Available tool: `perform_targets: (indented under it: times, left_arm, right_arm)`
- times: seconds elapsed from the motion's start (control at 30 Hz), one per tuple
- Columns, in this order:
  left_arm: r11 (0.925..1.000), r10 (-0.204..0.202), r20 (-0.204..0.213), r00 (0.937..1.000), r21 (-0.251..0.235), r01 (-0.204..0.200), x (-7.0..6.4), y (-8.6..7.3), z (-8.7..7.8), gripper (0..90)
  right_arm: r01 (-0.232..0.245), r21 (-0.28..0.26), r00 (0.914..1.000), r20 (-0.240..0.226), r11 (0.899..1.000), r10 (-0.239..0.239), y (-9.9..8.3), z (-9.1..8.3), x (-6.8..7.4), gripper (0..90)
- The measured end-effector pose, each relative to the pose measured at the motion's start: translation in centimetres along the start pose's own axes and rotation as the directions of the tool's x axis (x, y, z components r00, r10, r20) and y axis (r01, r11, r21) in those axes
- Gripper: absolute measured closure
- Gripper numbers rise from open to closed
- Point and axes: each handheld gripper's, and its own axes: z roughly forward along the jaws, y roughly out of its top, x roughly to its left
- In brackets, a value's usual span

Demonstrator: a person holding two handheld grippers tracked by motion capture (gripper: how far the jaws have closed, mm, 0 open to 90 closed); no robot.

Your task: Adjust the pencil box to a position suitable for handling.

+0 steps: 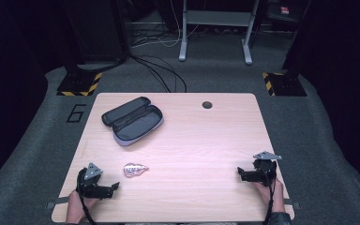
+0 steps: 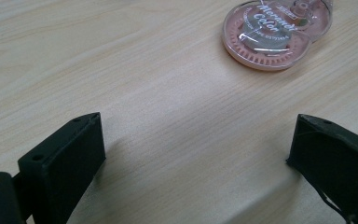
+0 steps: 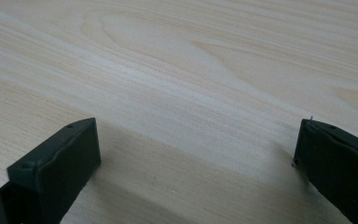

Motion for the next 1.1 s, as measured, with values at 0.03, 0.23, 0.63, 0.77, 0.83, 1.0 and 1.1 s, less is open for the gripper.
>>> perform_targets:
  times: [0.03,0.23,0.63,0.77,0.83,1.0,1.1]
  left_arm:
    - [1.0,0.001,0.0,1.0,0.001,-0.001,0.0,0.0,0.0,3.2]
    - [1.0,-0.003,-0.001,1.0,0.001,0.003,0.0,0.0,0.0,3.2]
    - [0.9993,0.036,0.035,0.9987,-0.007,-0.036,0.0,0.2,-0.1,1.7]
    - [0.9976,0.068,0.063,0.9957,-0.019,-0.067,-0.1,0.8,-0.4,1.9]
    - [0.9963,0.081,0.068,0.9944,-0.032,-0.079,-0.2,1.1,-0.4,2.0]
    - [0.9945,0.1,0.089,0.991,-0.038,-0.097,-0.3,1.7,-0.4,1.8]
    - [0.9943,0.102,0.102,0.9895,-0.042,-0.098,-0.4,2.0,-0.3,1.8]
  right_arm:
    - [0.006,0.001,1.0,-0.005,1.0,-0.006,0.0,0.0,-0.1,0.0]
    - [0.027,-0.002,0.9996,-0.01,1.0,-0.027,0.0,0.0,-0.2,0.1]
    - [0.02,0.0,0.9997,-0.015,1.0,-0.02,0.0,0.0,-0.1,0.9]
    - [0.02,0.0,0.9997,-0.016,1.0,-0.02,0.0,0.0,-0.1,1.1]
    - [0.022,0.0,0.9996,-0.016,1.0,-0.022,0.0,0.0,-0.1,1.0]
    - [0.022,0.0,0.9996,-0.016,1.0,-0.022,0.0,0.0,-0.1,1.0]
    - [0.021,0.0,0.9996,-0.016,1.0,-0.021,0.0,0.0,-0.1,1.0]
